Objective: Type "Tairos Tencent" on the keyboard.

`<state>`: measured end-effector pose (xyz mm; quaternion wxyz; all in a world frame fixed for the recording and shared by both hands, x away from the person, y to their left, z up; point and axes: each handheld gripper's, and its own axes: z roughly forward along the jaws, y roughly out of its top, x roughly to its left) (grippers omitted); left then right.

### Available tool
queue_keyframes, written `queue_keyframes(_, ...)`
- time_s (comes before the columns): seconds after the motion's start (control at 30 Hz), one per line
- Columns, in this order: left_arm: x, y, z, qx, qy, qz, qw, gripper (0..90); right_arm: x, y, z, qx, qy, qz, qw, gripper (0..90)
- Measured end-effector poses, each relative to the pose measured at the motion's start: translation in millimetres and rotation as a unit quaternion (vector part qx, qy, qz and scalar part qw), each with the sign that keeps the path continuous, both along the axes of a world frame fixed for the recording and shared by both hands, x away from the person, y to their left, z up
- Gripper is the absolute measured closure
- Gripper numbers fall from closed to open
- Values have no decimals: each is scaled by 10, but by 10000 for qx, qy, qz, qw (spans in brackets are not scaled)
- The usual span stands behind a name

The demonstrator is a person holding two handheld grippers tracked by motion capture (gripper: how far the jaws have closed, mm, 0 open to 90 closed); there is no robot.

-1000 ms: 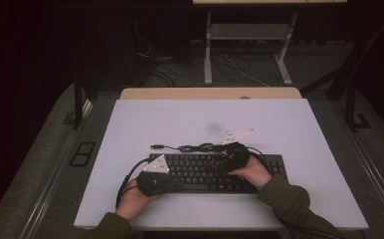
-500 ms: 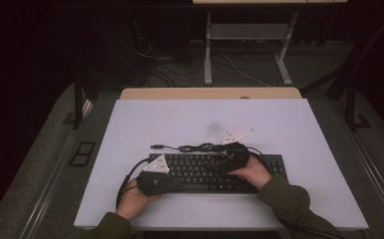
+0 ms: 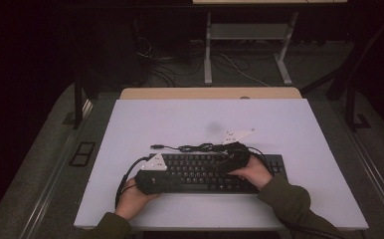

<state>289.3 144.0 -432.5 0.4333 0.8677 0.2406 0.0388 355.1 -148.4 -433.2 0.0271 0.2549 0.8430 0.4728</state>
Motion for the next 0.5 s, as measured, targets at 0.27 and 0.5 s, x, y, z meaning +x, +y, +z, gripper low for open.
queue_keyframes(0.27, 19, 9, -16, -149, 29, 254, 9996, 557, -30, -86, 30, 50, 128, 130, 9998, 177)
queue_keyframes(0.5, 45, -12, -32, -329, 67, 375, 9987, 398, -113, -156, 69, 54, 170, 208, 9996, 273)
